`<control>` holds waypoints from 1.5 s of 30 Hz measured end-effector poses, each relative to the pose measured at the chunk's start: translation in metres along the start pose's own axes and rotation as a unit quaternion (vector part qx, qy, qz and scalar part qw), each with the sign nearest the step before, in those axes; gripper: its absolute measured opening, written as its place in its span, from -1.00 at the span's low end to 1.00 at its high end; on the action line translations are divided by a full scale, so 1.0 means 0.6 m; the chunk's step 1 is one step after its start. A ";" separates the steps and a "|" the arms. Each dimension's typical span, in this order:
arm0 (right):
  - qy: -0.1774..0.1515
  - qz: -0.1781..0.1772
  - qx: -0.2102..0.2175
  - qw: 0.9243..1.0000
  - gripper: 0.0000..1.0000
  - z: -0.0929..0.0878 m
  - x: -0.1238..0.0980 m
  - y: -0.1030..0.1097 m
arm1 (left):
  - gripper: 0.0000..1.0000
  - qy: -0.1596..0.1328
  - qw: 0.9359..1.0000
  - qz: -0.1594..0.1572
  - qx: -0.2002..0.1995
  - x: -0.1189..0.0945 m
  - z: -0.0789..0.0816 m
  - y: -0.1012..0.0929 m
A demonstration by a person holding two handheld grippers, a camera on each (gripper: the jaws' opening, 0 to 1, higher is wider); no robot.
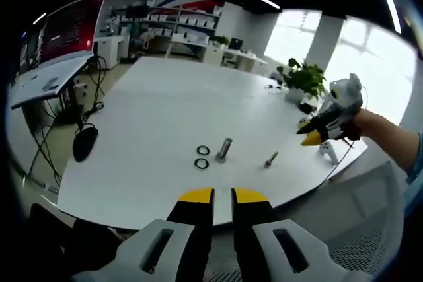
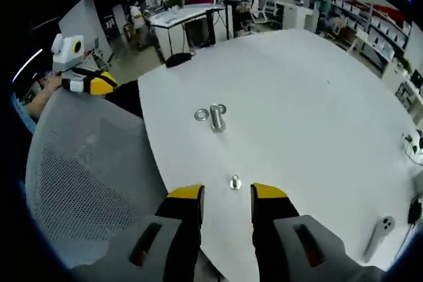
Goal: Place the washer onto the threaded stud by aligning its center hole with the stud, sliding it down to the base, and recovering from edge contact or off-axis alignment until the washer reaches the visible bottom stop.
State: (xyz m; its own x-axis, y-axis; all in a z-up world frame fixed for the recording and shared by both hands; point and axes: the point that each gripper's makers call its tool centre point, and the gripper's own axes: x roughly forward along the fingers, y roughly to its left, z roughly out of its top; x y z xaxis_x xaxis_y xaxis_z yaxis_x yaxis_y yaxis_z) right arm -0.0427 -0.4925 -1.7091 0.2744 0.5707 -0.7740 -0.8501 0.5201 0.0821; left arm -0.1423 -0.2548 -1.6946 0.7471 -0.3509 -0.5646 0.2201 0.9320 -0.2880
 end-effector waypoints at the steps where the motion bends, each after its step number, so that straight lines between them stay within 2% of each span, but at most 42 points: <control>1: -0.011 0.002 0.004 1.000 -0.41 0.003 -0.008 0.006 | -0.85 -0.003 1.000 0.001 -0.001 -0.001 0.001 0.000; 4: -0.046 0.010 0.009 0.999 -0.44 0.016 -0.033 0.027 | -0.85 -0.016 1.000 0.004 -0.008 -0.003 0.007 0.002; 8: -0.089 0.021 0.034 0.995 -0.42 0.023 -0.065 0.054 | -0.85 -0.012 1.000 0.001 -0.009 -0.003 0.005 0.000; 13: -0.107 0.020 0.033 0.994 -0.39 0.009 -0.100 0.081 | -0.84 -0.001 1.000 -0.002 -0.008 -0.003 -0.002 -0.003; 18: -0.143 0.005 0.073 0.987 -0.41 -0.008 -0.137 0.083 | -0.84 0.007 1.000 -0.007 -0.001 -0.002 -0.005 -0.007; 24: -0.152 -0.025 0.099 0.983 -0.40 -0.037 -0.156 0.089 | -0.84 0.010 1.000 -0.010 0.003 -0.002 -0.006 -0.007; 27: -0.166 -0.035 0.120 0.978 -0.41 -0.049 -0.161 0.092 | -0.84 0.013 1.000 -0.012 0.012 -0.002 -0.007 -0.009; 31: -0.166 -0.052 0.131 0.976 -0.40 -0.072 -0.156 0.088 | -0.84 0.010 1.000 -0.011 0.014 -0.003 -0.006 -0.009; 34: -0.176 -0.073 0.161 0.969 -0.40 -0.078 -0.152 0.088 | -0.90 0.005 1.000 -0.020 0.023 -0.003 -0.003 -0.014; 36: -0.164 -0.101 0.160 0.968 -0.40 -0.092 -0.150 0.082 | -0.92 0.012 0.999 -0.018 0.025 -0.003 -0.007 -0.015; 38: -0.163 -0.101 0.169 0.967 -0.40 -0.104 -0.147 0.078 | -0.92 0.014 0.999 -0.018 0.023 -0.003 -0.008 -0.014; 40: -0.164 -0.103 0.193 0.962 -0.41 -0.117 -0.143 0.078 | -0.92 0.013 1.000 -0.017 0.022 -0.002 -0.007 -0.013; 42: -0.180 -0.115 0.207 0.955 -0.43 -0.117 -0.139 0.085 | -0.92 0.014 1.000 -0.017 0.022 -0.003 -0.009 -0.014; 43: -0.176 -0.113 0.202 0.957 -0.43 -0.118 -0.134 0.094 | -0.92 0.014 1.000 -0.017 0.022 -0.003 -0.009 -0.013; 44: -0.157 -0.139 0.175 0.962 -0.43 -0.122 -0.139 0.085 | -0.93 0.013 1.000 -0.015 0.024 -0.003 -0.010 -0.011; 45: -0.167 -0.144 0.166 0.961 -0.43 -0.115 -0.141 0.082 | -0.93 0.016 0.999 -0.016 0.023 -0.004 -0.011 -0.012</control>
State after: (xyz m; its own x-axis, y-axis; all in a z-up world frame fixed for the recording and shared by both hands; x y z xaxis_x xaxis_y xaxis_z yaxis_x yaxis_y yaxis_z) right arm -0.1389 -0.5591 -1.6829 0.6527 0.5160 -0.5548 -0.5419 0.8297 0.1342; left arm -0.1498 -0.2613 -1.6964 0.7192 -0.3828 -0.5799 0.2731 0.9231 -0.2707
